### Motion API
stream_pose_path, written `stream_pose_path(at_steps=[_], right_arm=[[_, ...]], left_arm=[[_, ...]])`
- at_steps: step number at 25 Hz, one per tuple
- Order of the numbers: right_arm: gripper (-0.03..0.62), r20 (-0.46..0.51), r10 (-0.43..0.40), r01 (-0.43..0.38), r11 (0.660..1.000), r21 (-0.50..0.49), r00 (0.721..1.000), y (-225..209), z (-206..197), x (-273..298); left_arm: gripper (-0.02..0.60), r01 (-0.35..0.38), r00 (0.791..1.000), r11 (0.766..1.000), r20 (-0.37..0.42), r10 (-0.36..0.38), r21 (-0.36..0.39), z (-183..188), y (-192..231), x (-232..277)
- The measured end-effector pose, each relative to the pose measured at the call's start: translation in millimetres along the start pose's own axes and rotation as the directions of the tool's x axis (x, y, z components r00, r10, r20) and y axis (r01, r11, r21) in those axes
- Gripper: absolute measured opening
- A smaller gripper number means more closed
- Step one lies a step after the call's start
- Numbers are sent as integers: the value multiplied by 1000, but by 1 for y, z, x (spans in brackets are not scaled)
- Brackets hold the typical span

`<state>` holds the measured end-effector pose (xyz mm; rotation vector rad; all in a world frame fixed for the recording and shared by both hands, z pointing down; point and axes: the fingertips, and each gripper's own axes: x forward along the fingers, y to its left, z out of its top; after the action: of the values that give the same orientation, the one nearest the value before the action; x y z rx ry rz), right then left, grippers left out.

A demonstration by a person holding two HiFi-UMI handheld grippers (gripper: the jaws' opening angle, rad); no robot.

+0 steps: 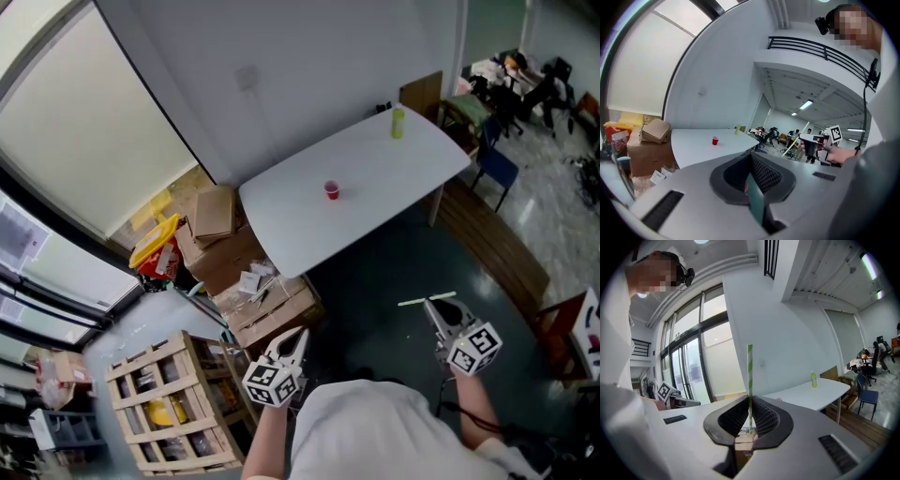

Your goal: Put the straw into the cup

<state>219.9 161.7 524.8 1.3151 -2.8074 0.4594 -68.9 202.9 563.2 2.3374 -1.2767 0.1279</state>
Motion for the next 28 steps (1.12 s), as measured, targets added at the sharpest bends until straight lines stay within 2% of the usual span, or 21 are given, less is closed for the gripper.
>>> stream_pose_path(at_steps=[10, 22, 28], right_arm=[[49, -22, -3, 2, 1000, -9, 1000, -16, -2, 20], [49, -19, -54, 54, 999, -2, 998, -41, 10, 71], [49, -18, -67, 67, 998, 1, 998, -56, 22, 111]], left_arm=[[2, 15, 1000, 1000, -6, -15, -12, 3, 9, 26], [2, 85, 996, 996, -35, -85, -13, 28, 47, 82], [2, 113, 993, 994, -47, -113, -2, 55, 78, 114]])
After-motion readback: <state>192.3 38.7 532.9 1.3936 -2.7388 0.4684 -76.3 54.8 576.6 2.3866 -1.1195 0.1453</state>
